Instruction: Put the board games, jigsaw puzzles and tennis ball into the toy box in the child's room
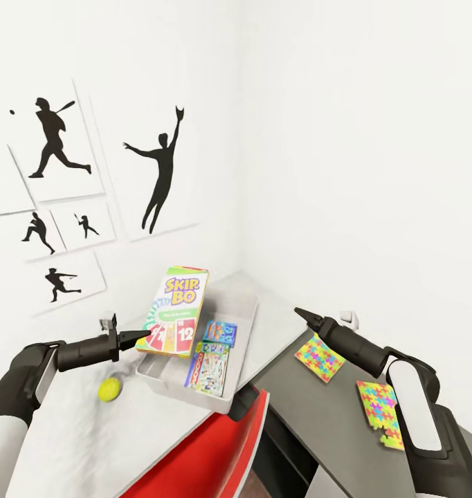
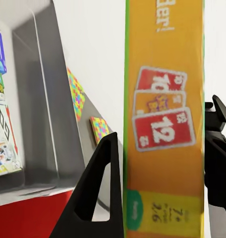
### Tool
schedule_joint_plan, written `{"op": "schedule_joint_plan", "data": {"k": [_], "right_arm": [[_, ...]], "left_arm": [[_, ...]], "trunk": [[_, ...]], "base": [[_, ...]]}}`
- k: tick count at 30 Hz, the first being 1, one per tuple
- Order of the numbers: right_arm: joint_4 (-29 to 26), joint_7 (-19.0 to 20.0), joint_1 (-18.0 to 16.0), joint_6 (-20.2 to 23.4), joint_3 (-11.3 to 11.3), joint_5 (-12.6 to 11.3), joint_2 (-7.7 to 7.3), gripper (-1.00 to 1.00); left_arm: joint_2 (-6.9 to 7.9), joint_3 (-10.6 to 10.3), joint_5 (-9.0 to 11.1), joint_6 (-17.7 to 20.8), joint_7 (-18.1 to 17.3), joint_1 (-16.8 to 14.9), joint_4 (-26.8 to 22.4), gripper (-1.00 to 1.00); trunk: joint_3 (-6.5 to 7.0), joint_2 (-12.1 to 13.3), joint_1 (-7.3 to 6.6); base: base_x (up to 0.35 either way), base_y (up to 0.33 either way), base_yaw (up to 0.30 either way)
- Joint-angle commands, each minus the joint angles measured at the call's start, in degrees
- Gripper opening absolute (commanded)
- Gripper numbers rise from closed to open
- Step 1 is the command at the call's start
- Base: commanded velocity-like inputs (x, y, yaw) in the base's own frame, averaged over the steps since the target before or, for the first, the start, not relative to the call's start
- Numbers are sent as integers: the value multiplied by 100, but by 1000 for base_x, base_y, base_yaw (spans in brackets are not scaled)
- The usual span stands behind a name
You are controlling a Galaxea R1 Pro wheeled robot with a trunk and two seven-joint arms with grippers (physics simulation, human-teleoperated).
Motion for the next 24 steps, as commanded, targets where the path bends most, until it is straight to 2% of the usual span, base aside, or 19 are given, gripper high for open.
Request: {"op": "schedule_joint_plan", "data": {"k": [1, 24], "right_arm": [[-1, 40, -7, 24, -9, 32, 1, 100], [-1, 40, -7, 21, -9, 32, 1, 100]], "left_arm": [[1, -1, 10, 61, -15, -5, 0, -100], [10, 2, 10, 61, -15, -5, 0, -100]], "trunk": [[-13, -13, 4], [-13, -13, 4]], "base": [[36, 0, 0], [51, -14, 0]]}}
